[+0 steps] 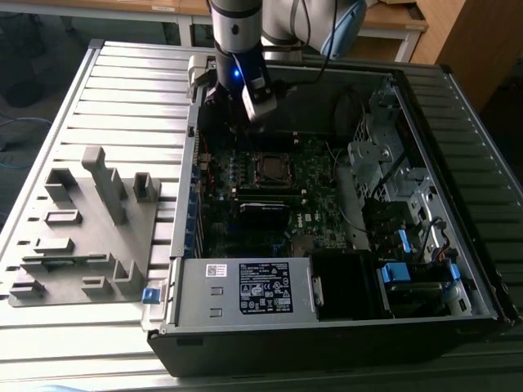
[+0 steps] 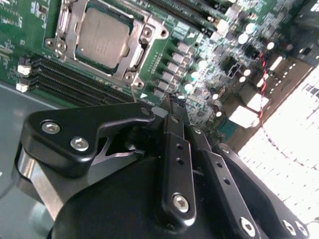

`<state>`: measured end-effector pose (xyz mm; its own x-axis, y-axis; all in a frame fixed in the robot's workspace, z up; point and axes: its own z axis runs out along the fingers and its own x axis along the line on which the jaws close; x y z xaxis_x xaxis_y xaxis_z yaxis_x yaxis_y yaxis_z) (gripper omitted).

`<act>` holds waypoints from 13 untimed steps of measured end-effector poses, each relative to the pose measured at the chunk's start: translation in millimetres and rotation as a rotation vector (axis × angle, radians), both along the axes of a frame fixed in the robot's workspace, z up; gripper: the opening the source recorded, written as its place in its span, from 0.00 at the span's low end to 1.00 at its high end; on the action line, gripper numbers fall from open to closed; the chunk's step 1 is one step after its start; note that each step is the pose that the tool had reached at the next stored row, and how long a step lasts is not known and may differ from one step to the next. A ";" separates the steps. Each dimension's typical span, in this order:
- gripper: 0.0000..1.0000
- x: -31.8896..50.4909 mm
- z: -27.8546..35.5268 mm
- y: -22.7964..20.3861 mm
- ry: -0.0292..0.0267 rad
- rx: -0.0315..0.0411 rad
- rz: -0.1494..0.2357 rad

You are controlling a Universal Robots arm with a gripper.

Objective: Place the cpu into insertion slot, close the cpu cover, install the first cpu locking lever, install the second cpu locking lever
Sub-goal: 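Install the first cpu locking lever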

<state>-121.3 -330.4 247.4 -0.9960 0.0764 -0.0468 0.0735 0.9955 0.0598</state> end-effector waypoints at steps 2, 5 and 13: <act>0.11 -0.4 -0.4 2.1 0.0000 0.0039 0.000; 0.11 -1.0 -0.8 5.2 0.0000 0.0089 0.000; 0.11 -1.3 1.4 5.5 0.0000 0.0096 0.000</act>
<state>-122.7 -324.8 248.7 -0.9960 0.0768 -0.0461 0.0735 0.9949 0.0693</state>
